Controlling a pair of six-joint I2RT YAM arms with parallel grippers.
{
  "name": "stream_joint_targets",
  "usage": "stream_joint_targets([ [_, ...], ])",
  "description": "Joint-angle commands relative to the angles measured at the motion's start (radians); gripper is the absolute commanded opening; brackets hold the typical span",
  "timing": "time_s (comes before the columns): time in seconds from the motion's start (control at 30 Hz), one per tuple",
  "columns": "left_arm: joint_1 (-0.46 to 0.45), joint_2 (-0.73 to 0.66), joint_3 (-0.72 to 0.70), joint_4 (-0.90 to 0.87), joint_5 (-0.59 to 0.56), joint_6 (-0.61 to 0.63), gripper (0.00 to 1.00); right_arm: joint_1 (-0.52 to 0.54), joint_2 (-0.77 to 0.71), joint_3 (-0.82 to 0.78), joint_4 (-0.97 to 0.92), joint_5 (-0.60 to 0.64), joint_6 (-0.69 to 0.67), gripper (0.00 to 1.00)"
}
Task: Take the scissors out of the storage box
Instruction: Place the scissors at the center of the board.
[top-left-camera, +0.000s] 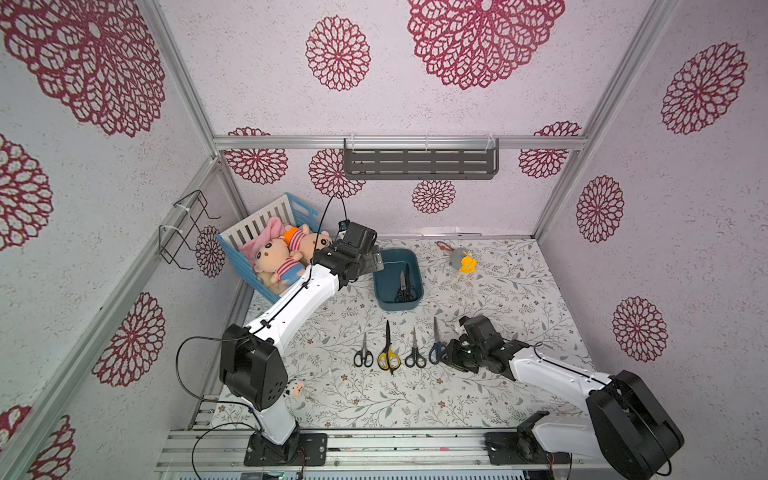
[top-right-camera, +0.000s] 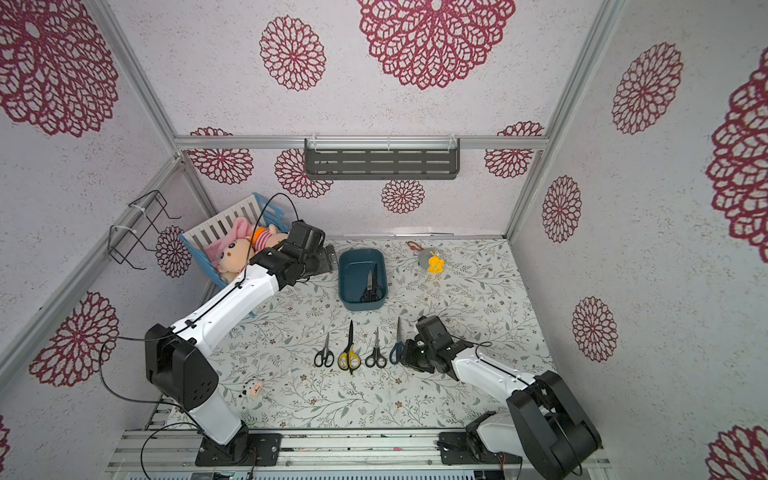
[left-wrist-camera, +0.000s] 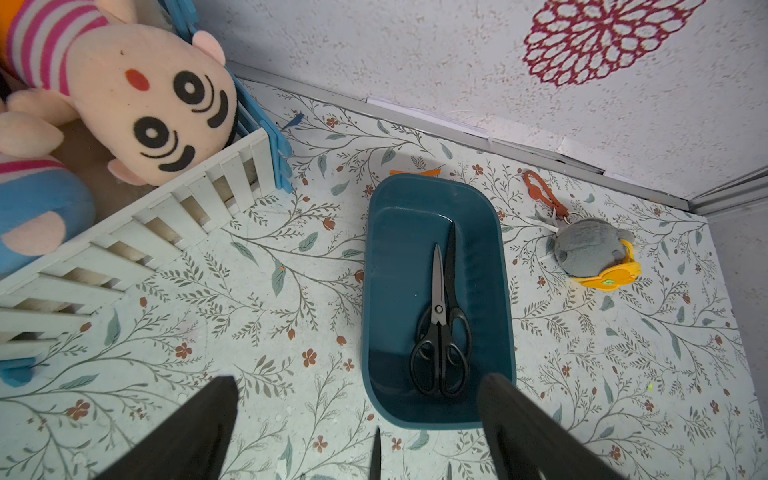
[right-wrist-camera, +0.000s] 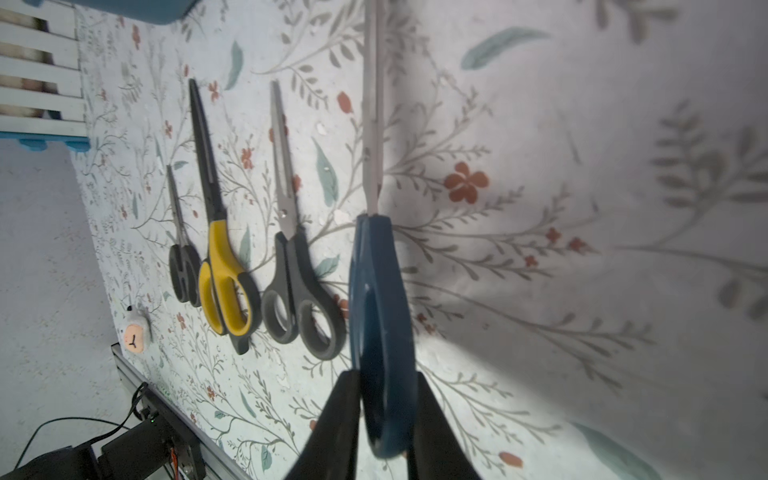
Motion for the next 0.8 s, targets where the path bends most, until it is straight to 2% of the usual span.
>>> stream_joint_targets([
  [0.0, -0.004, 0.005, 0.035, 0.016, 0.014, 0.004, 0.97, 0.005, -0.005, -0.009, -0.038, 0.040, 0.000, 0.28],
  [0.17, -0.004, 0.005, 0.036, 0.021, 0.021, 0.005, 0.97, 0.001, 0.006, 0.005, -0.066, 0.052, -0.028, 0.30],
  [0.3, -0.022, 0.041, 0.069, 0.018, 0.065, 0.072, 0.97, -0.002, 0.017, 0.042, -0.100, 0.063, -0.057, 0.35],
  [0.43, -0.049, 0.139, 0.156, -0.048, 0.090, 0.121, 1.00, -0.004, 0.046, 0.103, -0.152, 0.071, -0.099, 0.46],
  [0.57, -0.070, 0.281, 0.255, -0.104, 0.161, 0.159, 0.96, -0.009, 0.041, 0.175, -0.200, 0.100, -0.127, 0.48],
  [0.67, -0.080, 0.370, 0.309, -0.144, 0.144, 0.163, 0.94, -0.028, 0.035, 0.256, -0.242, 0.137, -0.159, 0.49],
  [0.77, -0.078, 0.417, 0.305, -0.117, 0.142, 0.145, 0.93, -0.043, 0.047, 0.332, -0.255, 0.165, -0.183, 0.49],
])
